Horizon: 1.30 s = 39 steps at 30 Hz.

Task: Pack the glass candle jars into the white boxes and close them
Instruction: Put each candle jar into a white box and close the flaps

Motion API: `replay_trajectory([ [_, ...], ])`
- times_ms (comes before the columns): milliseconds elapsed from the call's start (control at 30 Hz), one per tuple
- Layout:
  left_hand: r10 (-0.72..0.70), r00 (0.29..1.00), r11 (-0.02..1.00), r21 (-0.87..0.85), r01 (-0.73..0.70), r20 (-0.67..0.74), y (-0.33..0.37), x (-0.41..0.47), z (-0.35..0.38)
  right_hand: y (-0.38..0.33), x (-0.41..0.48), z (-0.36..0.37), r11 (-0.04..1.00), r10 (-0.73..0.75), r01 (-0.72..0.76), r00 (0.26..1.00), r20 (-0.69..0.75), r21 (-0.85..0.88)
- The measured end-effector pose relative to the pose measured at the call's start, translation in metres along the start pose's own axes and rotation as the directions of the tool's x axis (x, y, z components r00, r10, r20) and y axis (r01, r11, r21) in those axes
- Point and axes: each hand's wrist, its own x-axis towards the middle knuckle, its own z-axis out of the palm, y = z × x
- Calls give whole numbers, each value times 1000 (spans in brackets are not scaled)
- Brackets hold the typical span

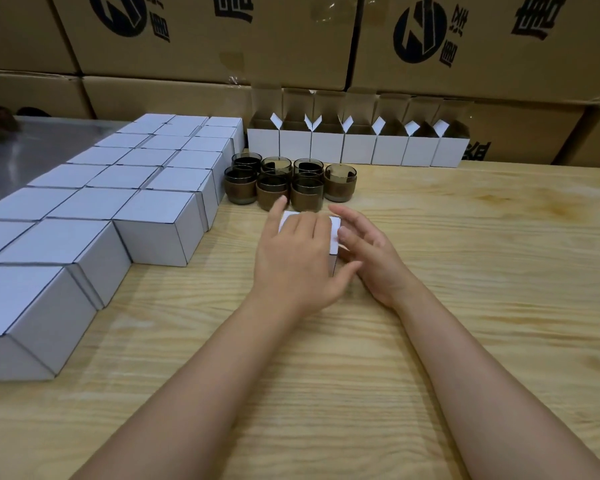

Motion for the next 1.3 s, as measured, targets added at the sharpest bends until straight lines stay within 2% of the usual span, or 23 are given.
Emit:
replay_trajectory([
  [167,-29,998,987,159,37,-51,-21,-25,-23,-1,2,-3,996,85,-83,994,-64,27],
  [467,-264,963,932,270,241,53,-95,-68,-61,1,2,-3,997,76,-77,995,-63,-8],
  [700,-402,916,904,155,398,-9,-114,-69,-55,1,3,-3,997,79,-79,995,-60,-5],
  [967,-483,869,858,138,494,-104,-111,-64,-50,0,3,-5,995,99,-99,991,-92,11],
  [1100,-458,880,861,186,474,-125,-107,-64,-46,0,3,-4,994,107,-105,989,-100,24],
  [1233,-459,885,837,298,460,-78,-98,-58,-44,-1,4,-3,994,111,-110,988,-109,16],
  [1300,-345,934,877,323,355,-91,-82,-49,-39,0,4,-2,994,112,-111,987,-111,16],
])
